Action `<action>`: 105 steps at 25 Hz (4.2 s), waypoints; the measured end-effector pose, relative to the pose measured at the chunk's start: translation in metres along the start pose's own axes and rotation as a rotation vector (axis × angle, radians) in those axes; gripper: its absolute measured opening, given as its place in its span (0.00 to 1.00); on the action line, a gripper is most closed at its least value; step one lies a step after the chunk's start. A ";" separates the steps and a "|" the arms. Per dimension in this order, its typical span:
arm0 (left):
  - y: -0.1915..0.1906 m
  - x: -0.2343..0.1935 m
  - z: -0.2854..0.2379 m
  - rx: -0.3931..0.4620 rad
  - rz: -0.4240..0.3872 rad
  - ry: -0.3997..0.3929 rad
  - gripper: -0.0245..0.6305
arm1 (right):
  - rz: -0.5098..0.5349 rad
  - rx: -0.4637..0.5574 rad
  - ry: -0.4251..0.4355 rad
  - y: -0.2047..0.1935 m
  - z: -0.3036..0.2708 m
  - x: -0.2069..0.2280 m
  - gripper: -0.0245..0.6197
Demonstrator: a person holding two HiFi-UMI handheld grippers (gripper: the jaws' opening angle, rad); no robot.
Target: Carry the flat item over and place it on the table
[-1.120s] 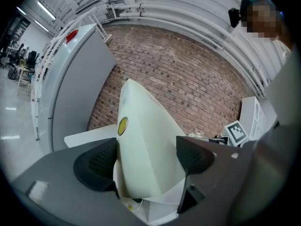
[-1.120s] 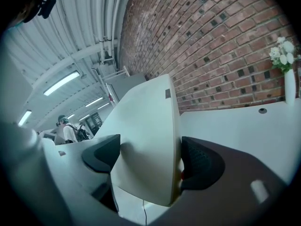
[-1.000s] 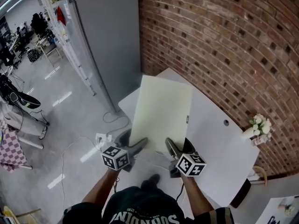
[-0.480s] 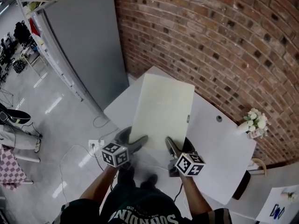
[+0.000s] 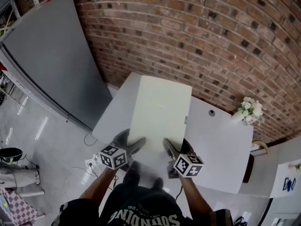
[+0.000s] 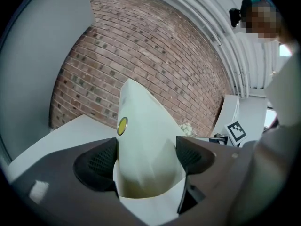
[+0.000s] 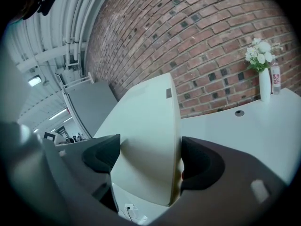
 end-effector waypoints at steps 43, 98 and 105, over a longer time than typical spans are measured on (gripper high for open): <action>-0.056 -0.196 -0.026 -0.452 0.109 -0.062 0.64 | -0.257 -0.312 -0.217 -0.137 -0.133 -0.023 0.66; -0.006 -0.177 -0.040 -0.327 -0.204 0.020 0.09 | 0.060 -0.201 -0.376 -0.085 -0.114 -0.018 0.04; 0.014 -0.153 -0.046 -0.270 -0.281 -0.031 0.05 | 0.108 -0.108 -0.356 -0.063 -0.109 -0.027 0.04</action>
Point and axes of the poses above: the fingertips, and each gripper's own axes: z backward along the fingers, x to its right, y out of its top, the point moved 8 cm from there along z, backward along the fingers, and after that the axes turned 7 degrees about z, right-handed, at the moved point
